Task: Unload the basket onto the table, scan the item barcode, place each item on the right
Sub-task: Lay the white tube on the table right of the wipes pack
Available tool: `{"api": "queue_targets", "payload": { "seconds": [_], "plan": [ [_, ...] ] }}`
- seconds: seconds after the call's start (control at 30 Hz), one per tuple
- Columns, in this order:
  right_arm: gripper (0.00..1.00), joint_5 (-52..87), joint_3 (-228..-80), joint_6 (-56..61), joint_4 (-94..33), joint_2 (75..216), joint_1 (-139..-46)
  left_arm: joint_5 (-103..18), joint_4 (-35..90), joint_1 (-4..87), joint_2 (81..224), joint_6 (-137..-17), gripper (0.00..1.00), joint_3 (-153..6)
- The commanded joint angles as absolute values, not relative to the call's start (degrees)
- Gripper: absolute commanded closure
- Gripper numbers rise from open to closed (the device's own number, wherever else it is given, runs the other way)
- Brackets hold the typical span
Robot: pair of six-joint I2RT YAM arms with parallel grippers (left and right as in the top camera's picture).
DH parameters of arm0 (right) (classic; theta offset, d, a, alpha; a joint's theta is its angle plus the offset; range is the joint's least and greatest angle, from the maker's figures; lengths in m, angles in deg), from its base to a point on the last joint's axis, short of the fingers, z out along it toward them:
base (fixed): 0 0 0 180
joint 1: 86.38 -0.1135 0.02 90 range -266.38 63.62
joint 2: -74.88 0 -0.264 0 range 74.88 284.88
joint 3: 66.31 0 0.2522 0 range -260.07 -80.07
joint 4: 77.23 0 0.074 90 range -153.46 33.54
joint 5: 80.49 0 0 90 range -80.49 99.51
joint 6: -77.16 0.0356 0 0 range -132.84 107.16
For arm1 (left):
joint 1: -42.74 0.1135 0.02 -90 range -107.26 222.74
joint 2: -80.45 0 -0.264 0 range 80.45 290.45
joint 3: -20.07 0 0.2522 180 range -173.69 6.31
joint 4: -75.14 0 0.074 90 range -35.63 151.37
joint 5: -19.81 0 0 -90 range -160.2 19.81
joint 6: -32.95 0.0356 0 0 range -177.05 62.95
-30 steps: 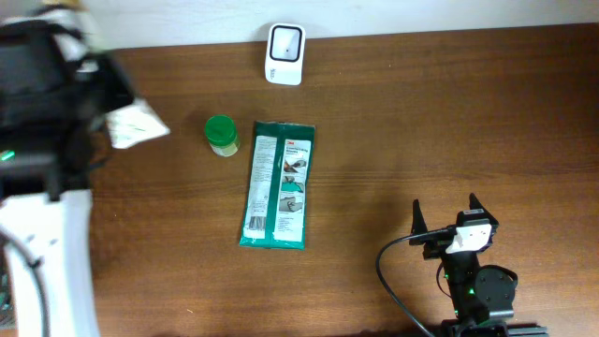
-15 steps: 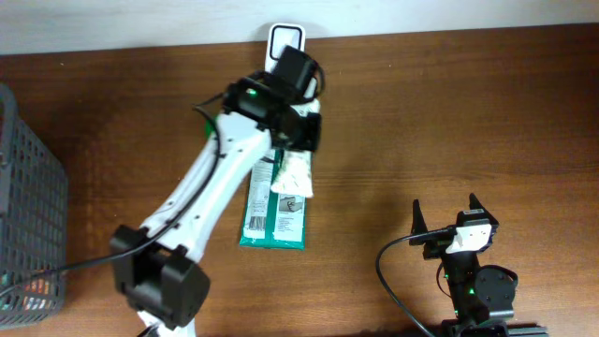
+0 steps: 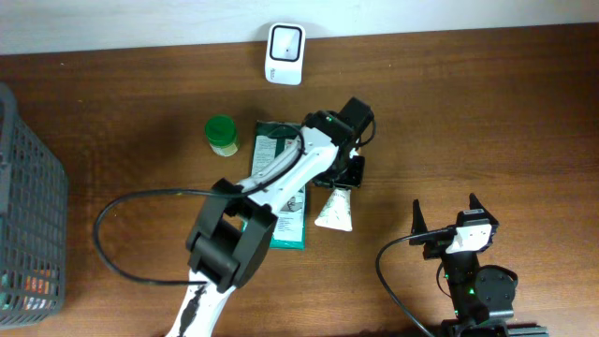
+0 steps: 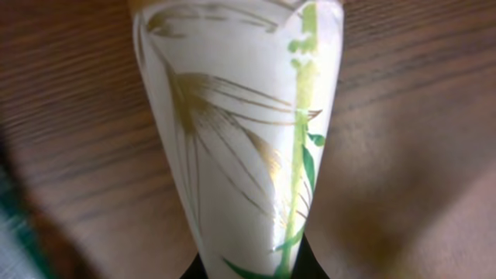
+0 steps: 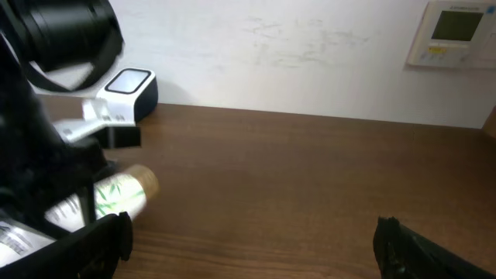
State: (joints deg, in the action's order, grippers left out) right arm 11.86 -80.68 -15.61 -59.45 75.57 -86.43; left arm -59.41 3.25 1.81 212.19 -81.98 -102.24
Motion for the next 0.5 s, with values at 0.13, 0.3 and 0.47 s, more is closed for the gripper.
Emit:
{"api": "queue_targets", "payload": {
  "seconds": [0.13, 0.3, 0.47],
  "plan": [
    [0.02, 11.6, -80.4, -15.6, -59.2, 75.2, -86.7, -55.3, 4.1, 1.9, 214.7, -83.3, 0.7, -103.2],
    [0.02, 11.6, -80.4, -15.6, -59.2, 75.2, -86.7, -55.4, 2.3, 2.3, 214.4, -80.9, 0.48, -107.6],
    [0.02, 11.6, -80.4, -15.6, -59.2, 75.2, -86.7, -58.7, -5.7, 4.8, 211.3, -75.0, 0.49, -121.2]
  ]
}}
